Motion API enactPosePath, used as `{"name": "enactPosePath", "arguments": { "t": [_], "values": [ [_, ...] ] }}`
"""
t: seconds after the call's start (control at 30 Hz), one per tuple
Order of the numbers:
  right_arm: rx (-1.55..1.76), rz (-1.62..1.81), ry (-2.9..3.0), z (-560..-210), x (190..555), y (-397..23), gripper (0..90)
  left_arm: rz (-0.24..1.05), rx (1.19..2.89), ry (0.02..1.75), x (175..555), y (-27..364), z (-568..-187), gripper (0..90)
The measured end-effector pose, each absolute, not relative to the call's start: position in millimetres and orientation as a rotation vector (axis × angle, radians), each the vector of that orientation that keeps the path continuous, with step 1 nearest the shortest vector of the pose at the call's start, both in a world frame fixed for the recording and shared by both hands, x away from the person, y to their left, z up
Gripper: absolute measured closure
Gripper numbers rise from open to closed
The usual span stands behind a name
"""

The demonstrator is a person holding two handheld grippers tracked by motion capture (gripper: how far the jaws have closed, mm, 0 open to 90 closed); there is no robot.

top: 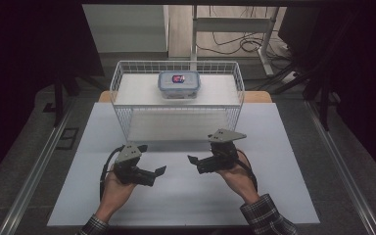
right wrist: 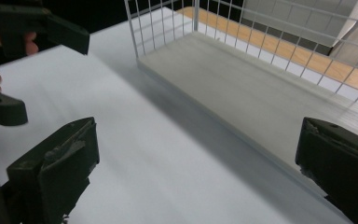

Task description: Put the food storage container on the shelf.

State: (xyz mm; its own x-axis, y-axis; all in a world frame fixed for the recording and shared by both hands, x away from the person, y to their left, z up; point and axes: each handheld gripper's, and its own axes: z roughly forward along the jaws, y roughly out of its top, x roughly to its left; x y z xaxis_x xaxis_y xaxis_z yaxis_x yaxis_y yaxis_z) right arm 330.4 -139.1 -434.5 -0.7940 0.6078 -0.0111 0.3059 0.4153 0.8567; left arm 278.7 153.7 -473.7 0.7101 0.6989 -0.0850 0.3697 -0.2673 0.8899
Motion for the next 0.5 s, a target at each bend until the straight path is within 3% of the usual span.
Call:
{"name": "enactPosePath", "arguments": {
  "t": [0.5],
  "values": [
    [0.809,1.277,2.354,-458,304,-159,0.0,0.385,1.921,0.885,253,163,-498,0.7]
  ]
}}
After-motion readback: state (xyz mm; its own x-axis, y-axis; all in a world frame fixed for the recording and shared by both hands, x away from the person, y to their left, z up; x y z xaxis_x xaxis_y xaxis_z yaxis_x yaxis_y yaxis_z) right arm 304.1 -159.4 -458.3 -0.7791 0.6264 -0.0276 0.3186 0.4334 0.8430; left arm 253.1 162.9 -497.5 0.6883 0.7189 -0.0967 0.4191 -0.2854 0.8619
